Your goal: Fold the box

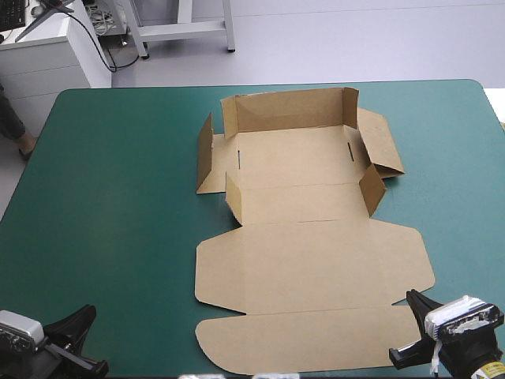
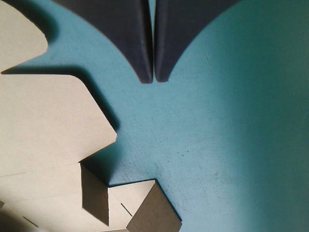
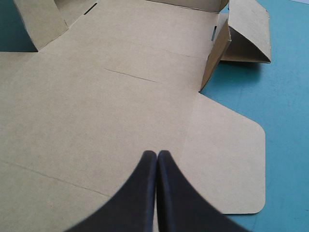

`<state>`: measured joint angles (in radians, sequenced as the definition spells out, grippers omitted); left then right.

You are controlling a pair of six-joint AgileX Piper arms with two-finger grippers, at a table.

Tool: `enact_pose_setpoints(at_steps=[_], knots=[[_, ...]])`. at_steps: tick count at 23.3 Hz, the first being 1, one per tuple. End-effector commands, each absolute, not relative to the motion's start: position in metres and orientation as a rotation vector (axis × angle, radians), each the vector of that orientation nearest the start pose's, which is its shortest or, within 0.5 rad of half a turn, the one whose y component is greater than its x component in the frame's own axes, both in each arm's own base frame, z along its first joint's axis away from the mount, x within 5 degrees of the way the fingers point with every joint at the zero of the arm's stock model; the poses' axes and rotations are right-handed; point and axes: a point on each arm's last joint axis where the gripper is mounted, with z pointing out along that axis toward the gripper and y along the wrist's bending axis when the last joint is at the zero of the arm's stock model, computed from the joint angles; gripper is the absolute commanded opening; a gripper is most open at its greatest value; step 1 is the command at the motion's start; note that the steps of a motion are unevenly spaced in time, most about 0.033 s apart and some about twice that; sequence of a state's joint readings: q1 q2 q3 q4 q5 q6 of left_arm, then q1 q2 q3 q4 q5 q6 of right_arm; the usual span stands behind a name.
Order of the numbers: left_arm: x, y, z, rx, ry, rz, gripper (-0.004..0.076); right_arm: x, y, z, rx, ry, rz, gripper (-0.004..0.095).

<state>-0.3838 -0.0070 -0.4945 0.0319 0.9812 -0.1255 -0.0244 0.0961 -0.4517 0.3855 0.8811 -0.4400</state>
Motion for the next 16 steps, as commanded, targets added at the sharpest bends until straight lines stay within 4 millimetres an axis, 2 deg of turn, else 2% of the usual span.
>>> enact_pose_setpoints(at_steps=[1, 4, 6, 7, 9, 12, 16], knots=[[0.0008, 0.0019, 0.2943, 0.252, 1.89, -0.317, -0.0008, 0.0222, 0.0262, 0.2953, -0.325, 1.849, 0.159, 0.0008], [0.0008, 0.0019, 0.2943, 0.252, 1.89, -0.317, -0.0008, 0.0222, 0.0262, 0.2953, -0.329, 1.848, 0.156, 0.0104], [0.0008, 0.0019, 0.2943, 0.252, 1.89, -0.317, -0.0008, 0.0222, 0.0262, 0.2953, -0.329, 1.848, 0.156, 0.0225], [0.0008, 0.0019, 0.2943, 0.252, 1.89, -0.317, -0.0008, 0.0222, 0.0262, 0.2953, -0.329, 1.848, 0.156, 0.0368], [0.0008, 0.0019, 0.2943, 0.252, 1.89, -0.317, -0.0008, 0.0222, 0.0262, 0.2953, -0.329, 1.848, 0.156, 0.0549], [0.0008, 0.0019, 0.2943, 0.252, 1.89, -0.317, -0.0008, 0.0222, 0.0262, 0.2953, -0.329, 1.848, 0.156, 0.075], [0.0008, 0.0019, 0.2943, 0.252, 1.89, -0.317, -0.0008, 0.0244, 0.025, 0.2946, -0.252, 1.878, 0.197, 0.0755]])
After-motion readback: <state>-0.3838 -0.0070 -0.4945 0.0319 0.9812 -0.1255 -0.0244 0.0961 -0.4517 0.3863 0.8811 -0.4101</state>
